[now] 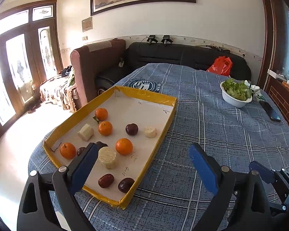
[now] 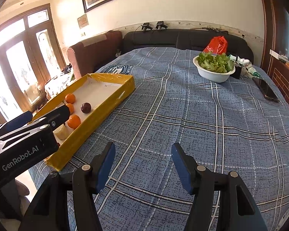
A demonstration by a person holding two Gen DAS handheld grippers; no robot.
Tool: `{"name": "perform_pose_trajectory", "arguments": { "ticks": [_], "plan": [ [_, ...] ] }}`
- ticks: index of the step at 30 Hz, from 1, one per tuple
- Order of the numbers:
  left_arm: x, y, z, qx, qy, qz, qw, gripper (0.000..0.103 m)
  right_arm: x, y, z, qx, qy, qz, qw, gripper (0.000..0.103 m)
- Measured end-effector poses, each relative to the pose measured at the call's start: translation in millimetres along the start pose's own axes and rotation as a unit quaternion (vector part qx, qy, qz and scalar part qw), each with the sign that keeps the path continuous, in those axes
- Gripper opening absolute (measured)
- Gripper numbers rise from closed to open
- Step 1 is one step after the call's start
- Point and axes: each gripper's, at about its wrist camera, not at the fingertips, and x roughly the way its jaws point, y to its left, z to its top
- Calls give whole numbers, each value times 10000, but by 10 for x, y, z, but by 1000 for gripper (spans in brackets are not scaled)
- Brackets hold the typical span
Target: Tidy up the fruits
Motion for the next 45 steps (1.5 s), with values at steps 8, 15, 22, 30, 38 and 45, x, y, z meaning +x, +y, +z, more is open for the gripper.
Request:
{"name": "perform_pose_trajectory", "arguments": {
  "ticks": [8,15,22,30,38,45],
  "plan": [
    [-570,86,66,-114,-1062,556,9927,103,-257,108,-10,-123,-285,46,9995,66],
    [-704,100,-10,33,-1164,704,9907,103,-385,174,-78,-244,-415,93,9988,68],
    [-543,117,-72,-11,-675,324,9972,103,-430,197,-122,-324,-465,85,9984,75],
    [-320,142,-116,-109,-169,145,9997,103,-375,212,-141,-350,-395,84,9986,76],
    [-44,143,-213,-75,402,274,9988,103,-256,213,-159,-369,-235,84,9990,76],
    [61,170,-223,-179,629,111,9978,103,-190,236,-178,-403,-140,89,9990,76]
  ]
}}
